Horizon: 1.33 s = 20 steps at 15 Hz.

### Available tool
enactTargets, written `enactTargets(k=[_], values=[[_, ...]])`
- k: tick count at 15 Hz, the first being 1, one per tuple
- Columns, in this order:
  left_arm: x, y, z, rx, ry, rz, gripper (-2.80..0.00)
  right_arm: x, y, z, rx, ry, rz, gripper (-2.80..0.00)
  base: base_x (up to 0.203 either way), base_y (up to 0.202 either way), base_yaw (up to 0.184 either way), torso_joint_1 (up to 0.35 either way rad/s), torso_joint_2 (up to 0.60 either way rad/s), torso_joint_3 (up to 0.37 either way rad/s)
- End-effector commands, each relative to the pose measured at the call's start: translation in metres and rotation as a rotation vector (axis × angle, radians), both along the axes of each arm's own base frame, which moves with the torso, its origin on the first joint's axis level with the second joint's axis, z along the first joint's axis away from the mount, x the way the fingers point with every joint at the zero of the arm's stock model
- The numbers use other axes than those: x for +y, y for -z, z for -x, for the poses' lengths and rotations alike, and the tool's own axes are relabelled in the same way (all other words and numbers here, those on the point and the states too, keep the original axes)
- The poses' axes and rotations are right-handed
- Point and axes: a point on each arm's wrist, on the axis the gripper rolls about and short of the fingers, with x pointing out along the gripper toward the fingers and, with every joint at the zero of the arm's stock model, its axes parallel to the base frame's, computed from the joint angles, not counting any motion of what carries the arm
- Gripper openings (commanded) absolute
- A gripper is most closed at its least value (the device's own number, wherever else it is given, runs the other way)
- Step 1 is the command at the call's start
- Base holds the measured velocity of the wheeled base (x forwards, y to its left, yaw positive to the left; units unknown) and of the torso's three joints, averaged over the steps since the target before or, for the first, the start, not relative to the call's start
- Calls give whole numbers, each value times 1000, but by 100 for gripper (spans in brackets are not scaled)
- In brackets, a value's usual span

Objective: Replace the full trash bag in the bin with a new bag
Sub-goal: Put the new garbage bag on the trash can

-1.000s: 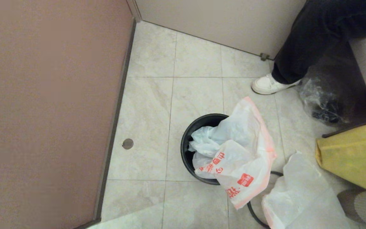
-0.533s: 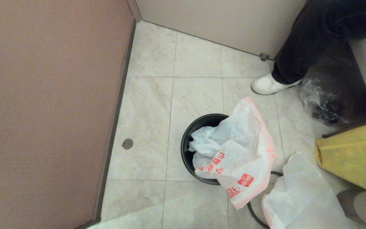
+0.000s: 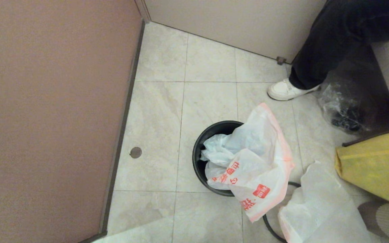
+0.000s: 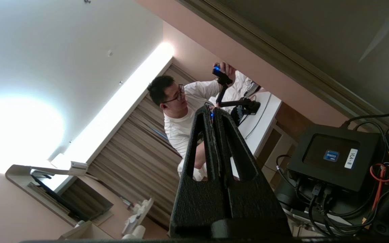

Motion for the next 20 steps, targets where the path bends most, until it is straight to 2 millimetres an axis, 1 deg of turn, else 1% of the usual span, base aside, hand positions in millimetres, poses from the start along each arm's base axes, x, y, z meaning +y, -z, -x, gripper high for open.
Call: enactTargets(k=[1,3,4,6,9,11,13,14,15,17,20], values=[[5,18,-3,37,1,13,-280,-5,-1,5,5,-38,-36,-280,0,0,0,0,0,0],[6,29,-4,52,7,32,-280,-8,-1,8,-4,-38,-45,-280,0,0,0,0,0,0],[7,30,-4,49,4,26,-280,-9,-1,9,-7,-37,-47,-280,0,0,0,0,0,0],[10,28,-5,34,-34,14,-280,-9,-1,9,-5,-35,-45,-280,0,0,0,0,0,0],[9,28,-5,29,-31,22,-280,-8,-1,8,-5,-23,-45,-280,0,0,0,0,0,0],[6,22,-3,11,-27,27,-280,-11,0,10,-11,-8,-50,-280,0,0,0,0,0,0],[6,15,-3,-10,-20,70,-280,-20,1,21,-62,71,-90,-280,0,0,0,0,0,0],[8,13,-4,-11,-19,76,-280,-21,3,24,-70,121,-94,-280,0,0,0,0,0,0],[8,11,-4,-15,-18,70,-280,-22,5,25,-79,180,-96,-280,0,0,0,0,0,0],[9,11,-4,-15,-20,73,-280,-24,8,35,-132,328,-119,-280,0,0,0,0,0,0],[9,11,-5,-16,-20,73,-280,-20,9,47,-195,564,-127,-280,0,0,0,0,0,0]])
